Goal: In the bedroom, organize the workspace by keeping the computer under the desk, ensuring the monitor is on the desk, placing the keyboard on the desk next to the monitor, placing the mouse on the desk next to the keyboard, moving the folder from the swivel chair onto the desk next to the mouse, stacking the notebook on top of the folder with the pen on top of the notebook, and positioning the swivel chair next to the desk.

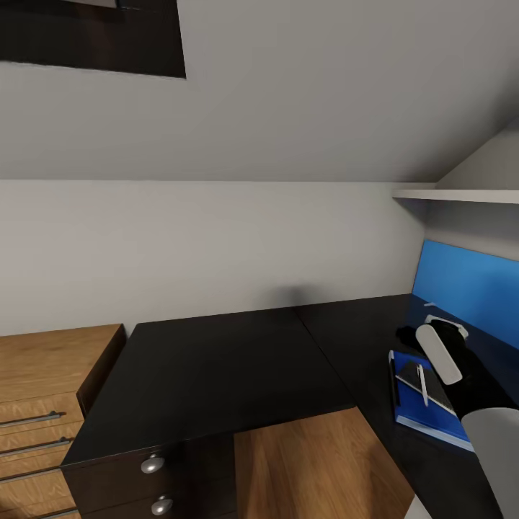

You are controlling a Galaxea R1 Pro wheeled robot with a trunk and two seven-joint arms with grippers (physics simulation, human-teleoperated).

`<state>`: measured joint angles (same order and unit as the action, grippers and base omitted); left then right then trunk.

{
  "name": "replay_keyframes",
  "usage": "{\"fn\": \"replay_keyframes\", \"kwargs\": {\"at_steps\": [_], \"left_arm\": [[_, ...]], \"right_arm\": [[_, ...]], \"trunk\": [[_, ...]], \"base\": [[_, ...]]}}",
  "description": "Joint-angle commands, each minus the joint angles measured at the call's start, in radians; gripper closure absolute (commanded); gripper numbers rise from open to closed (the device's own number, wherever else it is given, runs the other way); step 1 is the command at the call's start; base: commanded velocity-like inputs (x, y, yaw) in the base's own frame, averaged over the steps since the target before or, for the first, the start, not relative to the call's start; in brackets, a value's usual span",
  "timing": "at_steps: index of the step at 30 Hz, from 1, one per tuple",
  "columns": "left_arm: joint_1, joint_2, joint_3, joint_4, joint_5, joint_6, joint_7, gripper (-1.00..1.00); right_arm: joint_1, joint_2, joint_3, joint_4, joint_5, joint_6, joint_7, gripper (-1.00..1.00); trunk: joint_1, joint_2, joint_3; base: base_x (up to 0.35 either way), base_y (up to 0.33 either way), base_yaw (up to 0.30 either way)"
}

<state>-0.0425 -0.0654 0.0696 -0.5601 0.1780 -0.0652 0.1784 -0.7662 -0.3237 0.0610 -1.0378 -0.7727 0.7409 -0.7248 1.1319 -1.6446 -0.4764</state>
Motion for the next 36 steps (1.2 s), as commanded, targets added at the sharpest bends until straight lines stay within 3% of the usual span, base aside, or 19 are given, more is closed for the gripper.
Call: {"fn": "replay_keyframes", "kwargs": {"at_steps": [1, 7, 10, 13, 21, 23, 29, 30, 36], "left_arm": [[0.0, -0.001, 0.001, 0.0, 0.011, -0.004, 0.0, -1.0], [0.0, -0.001, 0.001, 0.0, 0.01, -0.004, 0.0, -1.0], [0.0, -0.001, 0.001, 0.0, 0.009, -0.004, 0.0, -1.0], [0.0, -0.001, 0.001, 0.0, 0.009, -0.004, 0.0, -1.0], [0.0, -0.001, 0.001, 0.0, 0.009, -0.004, -0.001, -1.0], [0.0, -0.001, 0.001, 0.0, 0.009, -0.004, -0.001, -1.0], [0.0, -0.001, 0.001, 0.0, 0.009, -0.004, -0.001, -1.0], [0.0, 0.0, 0.002, 0.0, 0.009, -0.004, -0.001, -1.0], [0.0, 0.001, 0.002, 0.0, 0.009, -0.004, 0.0, -1.0]], "right_arm": [[0.001, 0.004, 0.004, -0.014, -0.01, 0.002, -0.01, -1.0], [0.031, 0.054, 0.004, -0.087, -0.011, 0.003, -0.011, -1.0], [0.065, 0.108, 0.005, -0.146, -0.008, 0.003, -0.011, -1.0], [0.075, 0.13, 0.005, -0.164, -0.008, 0.003, -0.011, -1.0], [0.089, 0.163, 0.007, -0.211, -0.008, 0.003, -0.01, -1.0], [0.091, 0.187, 0.019, -0.217, -0.008, 0.0, -0.01, -1.0], [0.092, 0.209, 0.036, -0.22, -0.006, 0.0, -0.01, -1.0], [0.096, 0.218, 0.08, -0.221, -0.007, -0.001, -0.009, -1.0], [0.098, 0.219, 0.177, -0.222, -0.007, -0.008, -0.008, -1.0]], "trunk": [[0.0, -0.001, -0.001], [0.0, -0.001, -0.001], [0.0, -0.001, -0.001], [0.0, -0.001, -0.001], [0.0, -0.001, -0.001], [0.0, -0.001, -0.001], [0.0, -0.001, -0.001], [0.0, -0.001, -0.001], [0.0, -0.001, -0.001]], "base": [[0.0, 0.0, 0.0], [0.0, 0.0, 0.0], [0.0, 0.0, 0.0], [0.0, 0.0, 0.0], [0.0, 0.0, 0.0], [0.0, 0.0, 0.0], [0.0, 0.0, 0.0], [-0.267, 0.0, 0.0], [-0.307, 0.0, 0.039]]}}
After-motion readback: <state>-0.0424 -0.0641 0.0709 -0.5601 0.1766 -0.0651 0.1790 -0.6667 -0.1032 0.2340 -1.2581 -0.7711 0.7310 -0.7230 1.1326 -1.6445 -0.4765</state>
